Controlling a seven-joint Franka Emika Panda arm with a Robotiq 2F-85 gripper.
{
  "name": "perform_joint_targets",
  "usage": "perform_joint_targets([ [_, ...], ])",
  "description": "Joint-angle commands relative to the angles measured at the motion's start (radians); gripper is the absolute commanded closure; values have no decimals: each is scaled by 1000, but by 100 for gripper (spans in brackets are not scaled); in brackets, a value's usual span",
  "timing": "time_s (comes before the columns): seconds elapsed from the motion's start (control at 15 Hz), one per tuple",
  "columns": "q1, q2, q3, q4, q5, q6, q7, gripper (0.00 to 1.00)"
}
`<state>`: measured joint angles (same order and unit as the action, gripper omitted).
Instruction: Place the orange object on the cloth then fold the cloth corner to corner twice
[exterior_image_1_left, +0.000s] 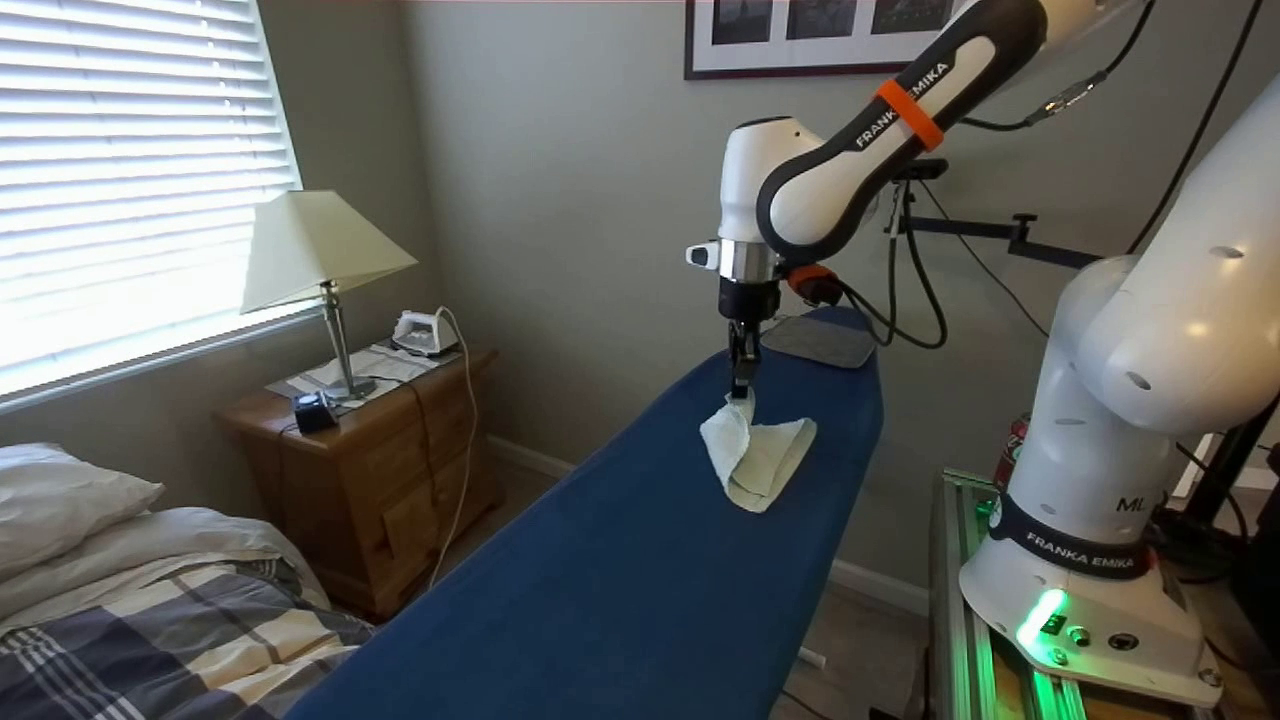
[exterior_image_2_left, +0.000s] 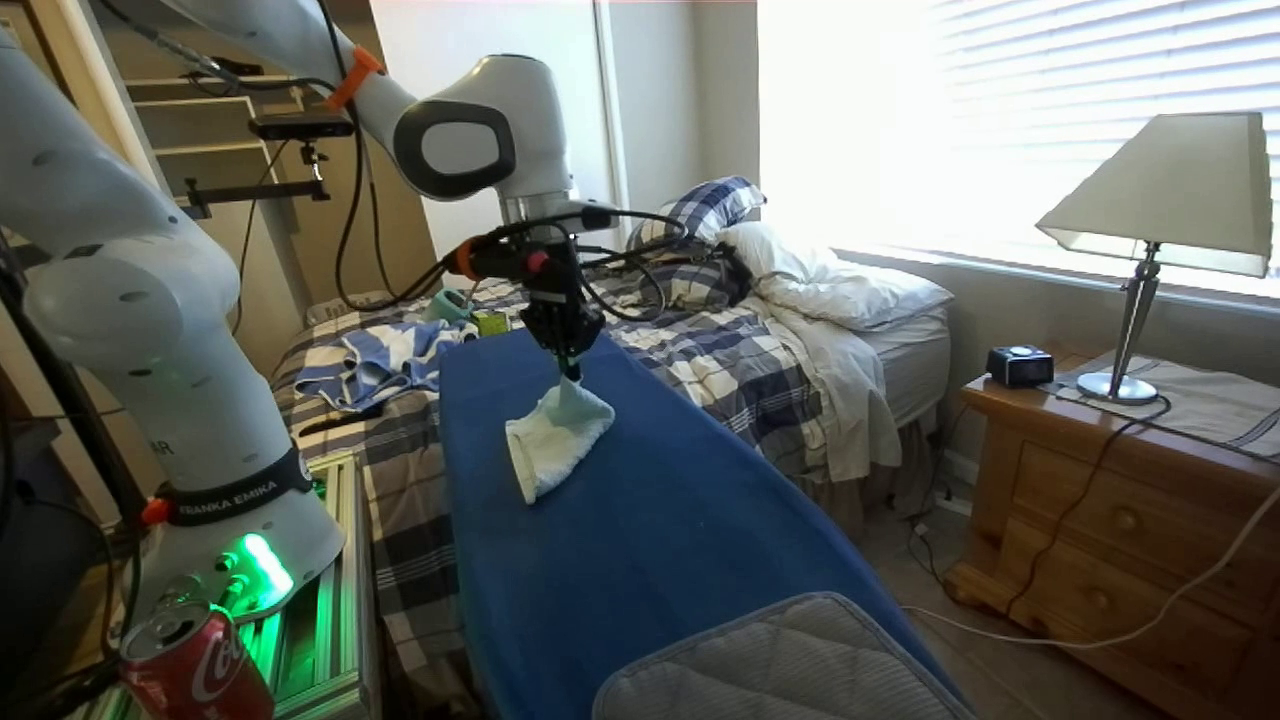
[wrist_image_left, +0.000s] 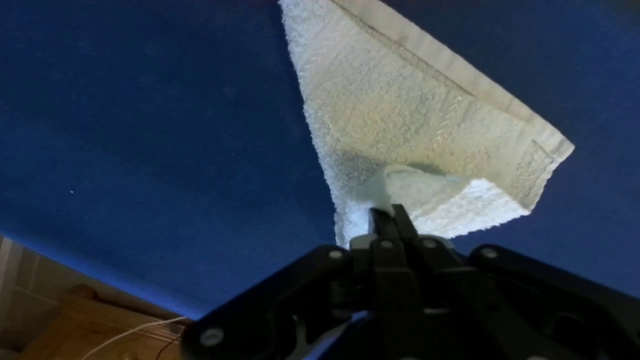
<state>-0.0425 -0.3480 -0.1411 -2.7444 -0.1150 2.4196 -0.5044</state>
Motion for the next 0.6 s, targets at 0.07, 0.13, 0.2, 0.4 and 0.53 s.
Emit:
perform_joint_targets([
  [0.07,-15,-14,-19,1,-26,-71,-1,99],
  [0.13,-19,-13,-21,1,-27,-86,1,99],
  [0.2,-25,-13,-21,1,-35,-102,6,99],
  [0.4,-47,-9,-25,1,-60,-137,13,99],
  [0.53,-64,-11,-27,1,-91,-148,16,99],
])
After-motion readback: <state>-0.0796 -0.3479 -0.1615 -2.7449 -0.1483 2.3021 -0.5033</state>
